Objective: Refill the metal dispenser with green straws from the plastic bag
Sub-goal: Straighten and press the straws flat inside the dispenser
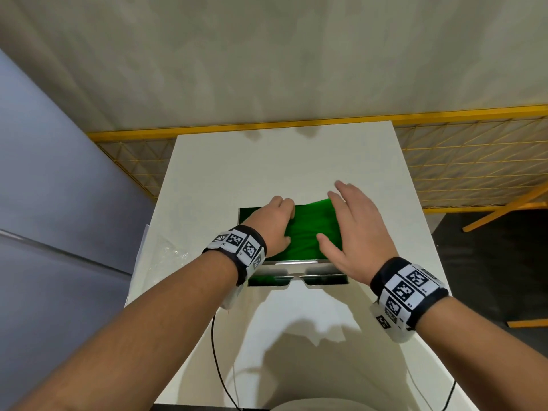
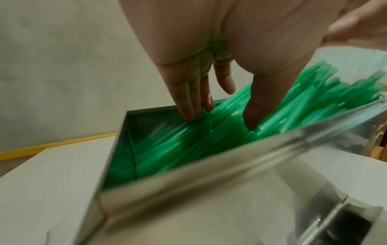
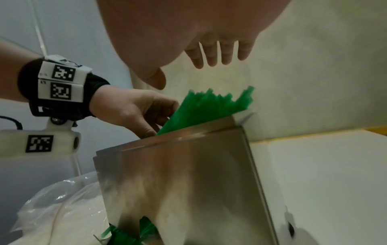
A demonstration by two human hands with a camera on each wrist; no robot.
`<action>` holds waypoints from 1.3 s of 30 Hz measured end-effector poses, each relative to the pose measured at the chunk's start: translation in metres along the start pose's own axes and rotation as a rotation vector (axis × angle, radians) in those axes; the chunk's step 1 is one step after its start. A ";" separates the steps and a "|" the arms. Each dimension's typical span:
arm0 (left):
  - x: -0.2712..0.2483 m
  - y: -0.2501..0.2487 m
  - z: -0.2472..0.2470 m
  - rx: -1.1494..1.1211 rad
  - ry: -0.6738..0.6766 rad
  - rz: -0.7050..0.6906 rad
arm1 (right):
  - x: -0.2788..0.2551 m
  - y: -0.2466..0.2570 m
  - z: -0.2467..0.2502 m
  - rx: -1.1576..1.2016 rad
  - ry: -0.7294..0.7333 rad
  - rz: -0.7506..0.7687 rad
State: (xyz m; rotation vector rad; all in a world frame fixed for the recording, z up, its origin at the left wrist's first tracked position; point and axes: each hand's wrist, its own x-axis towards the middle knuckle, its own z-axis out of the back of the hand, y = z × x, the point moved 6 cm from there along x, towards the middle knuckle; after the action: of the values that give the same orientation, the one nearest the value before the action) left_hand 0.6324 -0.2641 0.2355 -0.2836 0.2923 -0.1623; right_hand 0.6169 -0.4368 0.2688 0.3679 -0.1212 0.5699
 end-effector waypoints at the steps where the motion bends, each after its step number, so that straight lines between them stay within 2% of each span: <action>1: 0.000 0.000 -0.005 -0.009 0.012 0.002 | 0.006 0.006 -0.003 -0.050 0.058 0.038; 5: -0.002 -0.005 -0.021 -0.062 0.037 -0.003 | 0.027 0.023 -0.037 -0.251 0.373 0.137; 7: -0.002 -0.005 -0.026 -0.060 0.031 0.002 | 0.031 0.029 -0.046 -0.324 0.434 0.143; 11: 0.001 -0.002 -0.027 0.006 0.016 0.018 | 0.033 0.034 -0.053 -0.400 0.465 0.149; 16: 0.000 -0.001 -0.024 0.146 0.064 0.052 | 0.044 0.033 -0.056 -0.434 0.563 0.056; 20: 0.001 -0.001 -0.026 0.125 0.121 0.072 | 0.049 0.029 -0.056 -0.501 0.634 -0.010; 25: 0.002 0.006 -0.031 0.036 0.123 0.090 | 0.048 0.034 -0.054 -0.570 0.620 0.053; 28: 0.004 0.010 -0.035 0.075 0.134 0.053 | 0.045 0.031 -0.058 -0.510 0.651 0.030; 35: 0.009 0.015 -0.034 0.224 0.152 0.063 | 0.049 0.026 -0.060 -0.507 0.625 -0.033; 39: 0.011 0.017 -0.032 0.188 0.179 0.045 | 0.051 0.023 -0.060 -0.520 0.667 -0.063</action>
State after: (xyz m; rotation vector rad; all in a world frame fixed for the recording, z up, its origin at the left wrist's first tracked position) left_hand 0.6346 -0.2584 0.1985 -0.0762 0.4576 -0.1700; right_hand 0.6481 -0.3709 0.2311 -0.3312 0.3800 0.5512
